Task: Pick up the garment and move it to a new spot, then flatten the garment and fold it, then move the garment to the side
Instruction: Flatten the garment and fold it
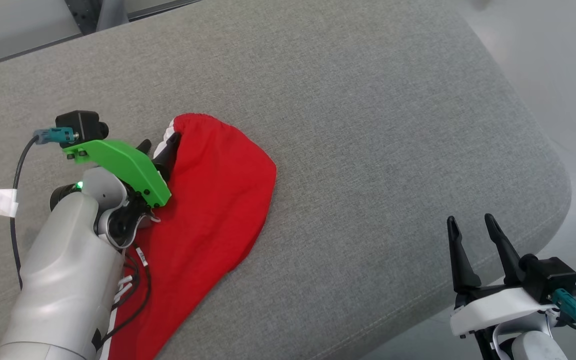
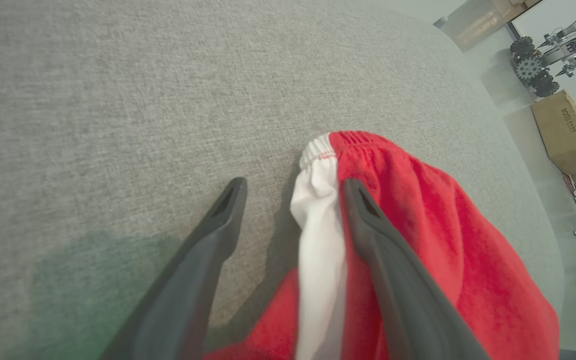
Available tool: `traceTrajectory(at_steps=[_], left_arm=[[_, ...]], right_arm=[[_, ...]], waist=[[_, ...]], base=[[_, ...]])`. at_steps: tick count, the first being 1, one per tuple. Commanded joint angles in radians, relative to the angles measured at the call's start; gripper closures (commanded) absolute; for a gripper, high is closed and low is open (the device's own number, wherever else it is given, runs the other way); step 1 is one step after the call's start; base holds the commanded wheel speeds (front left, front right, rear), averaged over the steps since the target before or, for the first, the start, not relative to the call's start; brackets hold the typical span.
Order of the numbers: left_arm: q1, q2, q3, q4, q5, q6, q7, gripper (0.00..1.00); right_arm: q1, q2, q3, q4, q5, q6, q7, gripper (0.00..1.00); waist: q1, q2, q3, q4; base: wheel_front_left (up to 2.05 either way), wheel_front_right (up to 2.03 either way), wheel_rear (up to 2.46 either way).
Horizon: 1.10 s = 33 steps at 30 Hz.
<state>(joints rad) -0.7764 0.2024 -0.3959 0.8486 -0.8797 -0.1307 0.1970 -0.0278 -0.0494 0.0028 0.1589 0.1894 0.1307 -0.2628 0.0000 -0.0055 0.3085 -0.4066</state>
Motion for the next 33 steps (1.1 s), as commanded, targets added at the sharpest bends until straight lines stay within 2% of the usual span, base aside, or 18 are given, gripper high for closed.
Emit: traceTrajectory(at_steps=[1,2,3,4,6,8,18,21,27,33], left_arm=[[-0.014,0.006,-0.007,0.001,-0.012,0.001,0.003,0.00],[-0.012,0.008,-0.016,-0.001,-0.022,0.001,0.003,0.07],[-0.011,0.011,-0.022,-0.004,-0.033,0.001,0.003,0.24],[-0.012,0.012,-0.032,-0.009,-0.042,0.001,0.003,0.44],[-0.011,0.014,-0.051,-0.019,-0.056,0.001,-0.002,0.61],[-0.008,0.017,-0.075,-0.030,-0.072,0.001,-0.004,1.00],[-0.024,0.045,-0.197,-0.088,-0.077,0.001,-0.126,1.00],[-0.036,0.052,-0.247,-0.105,-0.030,0.001,-0.194,1.00],[-0.015,-0.002,-0.298,-0.113,0.014,0.001,-0.289,1.00],[0.069,-0.083,-0.398,-0.121,0.103,0.037,-0.368,1.00]], right_arm=[[-0.005,-0.002,0.000,0.003,0.006,0.000,-0.003,0.00],[-0.004,-0.002,0.001,0.004,0.007,0.000,-0.003,0.00],[-0.003,-0.002,0.002,0.005,0.007,0.000,-0.003,0.00],[-0.003,-0.002,0.003,0.007,0.008,0.000,-0.003,0.00],[-0.003,-0.002,0.003,0.010,0.010,0.000,-0.003,0.00],[-0.002,-0.002,0.003,0.012,0.010,0.000,-0.003,0.00],[0.008,-0.002,-0.003,0.014,-0.001,0.000,-0.003,0.00],[0.020,-0.002,-0.009,0.016,-0.006,0.000,-0.003,0.00],[0.037,-0.002,-0.018,0.016,-0.014,0.000,-0.003,0.00],[0.056,-0.002,-0.024,0.016,-0.018,0.000,-0.003,0.00]], waist=[[0.0000,0.0055,0.004,-0.010],[0.0000,0.0055,0.001,-0.012],[0.0000,0.0055,-0.001,-0.012],[0.0000,0.0055,-0.003,-0.013],[0.0000,0.0055,-0.007,-0.013],[0.0000,0.0055,-0.012,-0.013],[0.0000,0.0055,-0.037,-0.007],[0.0000,0.0055,-0.052,-0.002],[0.0000,0.0055,-0.083,0.008],[0.0000,0.0055,-0.118,0.012]], base=[[0.00,0.00,0.00],[0.00,0.00,0.00],[0.00,0.00,0.00],[0.00,0.00,0.00],[0.00,0.00,0.00],[0.00,0.00,0.00],[0.00,0.00,0.00],[0.00,0.00,0.00],[0.00,0.00,0.00],[0.00,0.00,0.00]])
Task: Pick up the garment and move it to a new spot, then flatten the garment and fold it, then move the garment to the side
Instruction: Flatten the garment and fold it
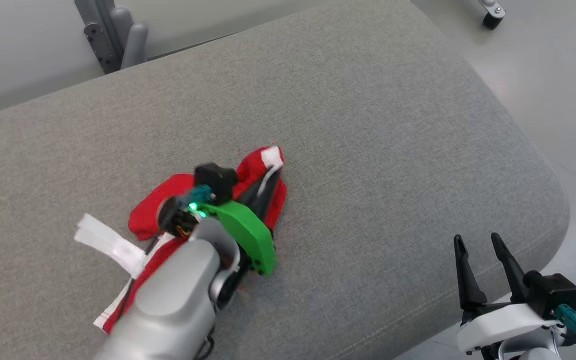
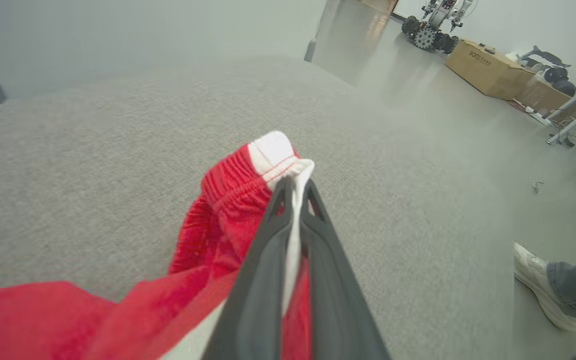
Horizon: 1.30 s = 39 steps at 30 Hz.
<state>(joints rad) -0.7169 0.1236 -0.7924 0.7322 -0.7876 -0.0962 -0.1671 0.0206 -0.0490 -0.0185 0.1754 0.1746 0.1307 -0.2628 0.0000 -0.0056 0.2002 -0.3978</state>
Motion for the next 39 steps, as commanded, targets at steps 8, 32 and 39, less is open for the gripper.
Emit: traceTrajectory(at_steps=[8,32,39], left_arm=[[0.146,-0.067,-0.157,0.045,0.067,0.019,-0.028,0.98],[0.278,-0.050,-0.091,-0.231,0.110,0.133,-0.097,0.00],[0.436,-0.001,0.079,-0.409,0.264,0.170,-0.097,0.00]], right_arm=[[0.019,-0.003,-0.003,-0.003,0.001,0.000,-0.003,0.00],[0.054,-0.003,-0.036,-0.051,-0.045,0.000,-0.003,0.00],[0.068,-0.003,-0.048,-0.105,-0.084,0.000,-0.003,0.00]], waist=[[0.0000,0.0056,-0.017,0.011],[0.0000,0.0056,-0.076,0.089],[0.0000,0.0056,-0.109,0.156]], base=[[0.00,0.00,0.00],[0.00,0.00,0.00],[0.00,0.00,0.00]])
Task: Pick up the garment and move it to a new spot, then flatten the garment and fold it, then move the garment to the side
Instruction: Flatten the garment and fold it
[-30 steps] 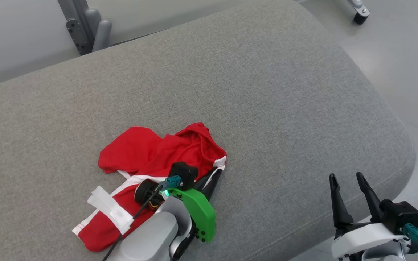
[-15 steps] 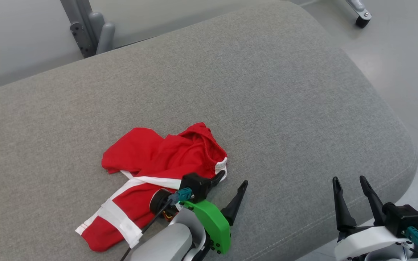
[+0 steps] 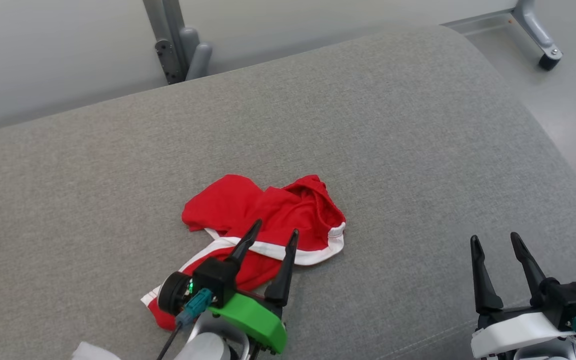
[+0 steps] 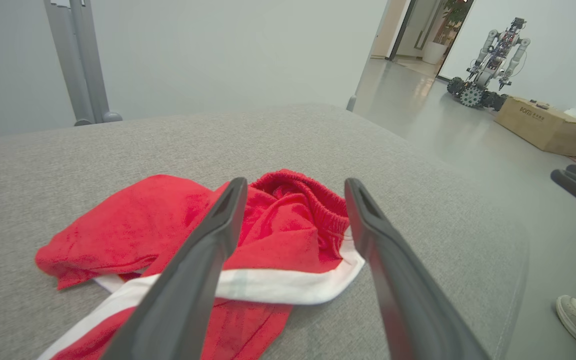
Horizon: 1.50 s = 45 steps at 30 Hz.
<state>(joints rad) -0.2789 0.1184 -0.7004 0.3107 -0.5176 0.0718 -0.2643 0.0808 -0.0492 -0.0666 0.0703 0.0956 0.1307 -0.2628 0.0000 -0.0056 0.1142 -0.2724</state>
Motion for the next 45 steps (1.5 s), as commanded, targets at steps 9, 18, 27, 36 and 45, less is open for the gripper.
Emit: traceTrajectory(at_steps=[9,18,27,36,45], left_arm=[[0.222,0.005,0.202,-0.127,0.176,0.009,0.000,0.00],[0.364,-0.005,0.406,-0.134,0.277,-0.037,0.000,0.00],[0.426,-0.023,0.574,-0.127,0.336,-0.097,0.000,0.00],[0.481,-0.043,0.660,-0.152,0.372,-0.148,0.000,0.00],[0.459,-0.058,0.661,-0.148,0.386,-0.176,0.000,0.00]], right_arm=[[0.045,-0.003,-0.022,-0.031,-0.021,0.000,-0.003,0.00],[0.072,-0.003,-0.052,-0.019,-0.040,0.000,-0.003,0.00],[0.084,-0.003,-0.065,0.010,-0.047,0.000,-0.003,0.00],[0.081,-0.003,-0.060,0.019,-0.045,0.000,-0.003,0.00],[0.080,-0.003,-0.050,0.026,-0.039,0.000,-0.003,0.00]], waist=[[0.0000,0.0056,-0.070,0.157],[0.0000,0.0056,-0.106,0.264],[0.0000,0.0056,-0.129,0.340],[0.0000,0.0056,-0.135,0.383],[0.0000,0.0056,-0.137,0.392]], base=[[0.00,0.00,0.00],[0.00,0.00,0.00],[0.00,0.00,0.00],[0.00,0.00,0.00],[0.00,0.00,0.00]])
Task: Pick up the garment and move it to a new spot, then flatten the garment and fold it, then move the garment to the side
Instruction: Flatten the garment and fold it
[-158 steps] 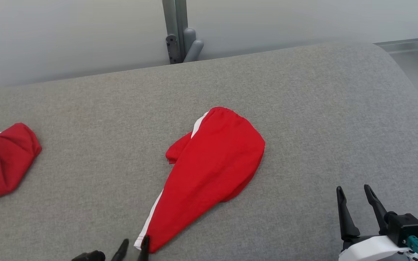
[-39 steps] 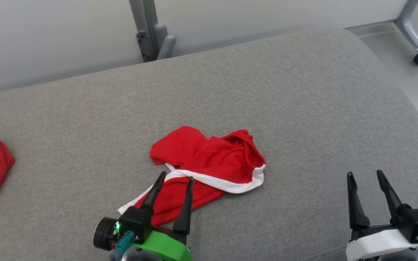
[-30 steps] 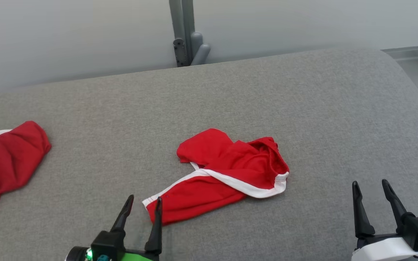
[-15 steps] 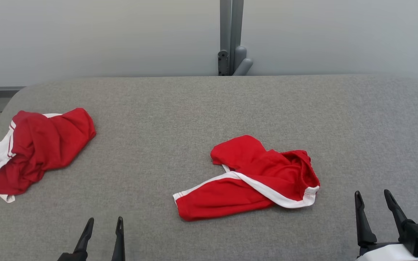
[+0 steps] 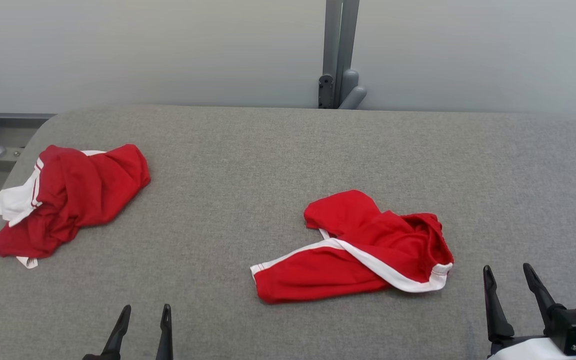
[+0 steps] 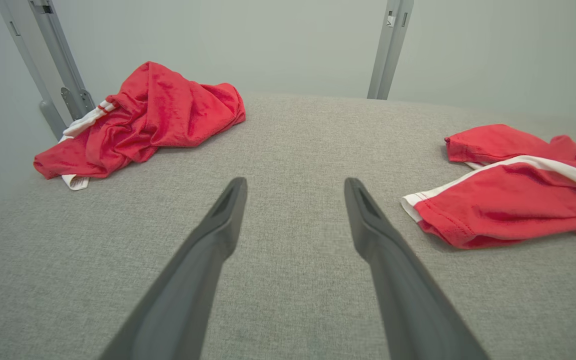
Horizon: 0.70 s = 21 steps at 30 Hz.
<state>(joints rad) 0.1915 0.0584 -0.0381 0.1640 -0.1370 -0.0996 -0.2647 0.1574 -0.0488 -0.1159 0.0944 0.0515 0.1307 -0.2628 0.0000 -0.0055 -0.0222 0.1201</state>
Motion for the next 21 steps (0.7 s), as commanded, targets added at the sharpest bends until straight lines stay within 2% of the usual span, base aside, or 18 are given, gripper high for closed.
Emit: traceTrajectory(at_steps=[1,21], left_arm=[[-0.015,0.001,-0.001,0.000,0.007,-0.005,0.001,0.00],[-0.040,-0.008,-0.002,0.008,-0.016,-0.021,0.001,0.00]], right_arm=[[0.003,-0.003,0.002,0.003,0.005,0.000,-0.003,0.00],[-0.007,-0.003,0.032,0.010,0.010,0.000,-0.003,0.00]], waist=[[0.0000,0.0055,0.000,-0.002],[0.0000,0.0055,0.003,-0.049]], base=[[0.00,0.00,0.00],[0.00,0.00,0.00]])
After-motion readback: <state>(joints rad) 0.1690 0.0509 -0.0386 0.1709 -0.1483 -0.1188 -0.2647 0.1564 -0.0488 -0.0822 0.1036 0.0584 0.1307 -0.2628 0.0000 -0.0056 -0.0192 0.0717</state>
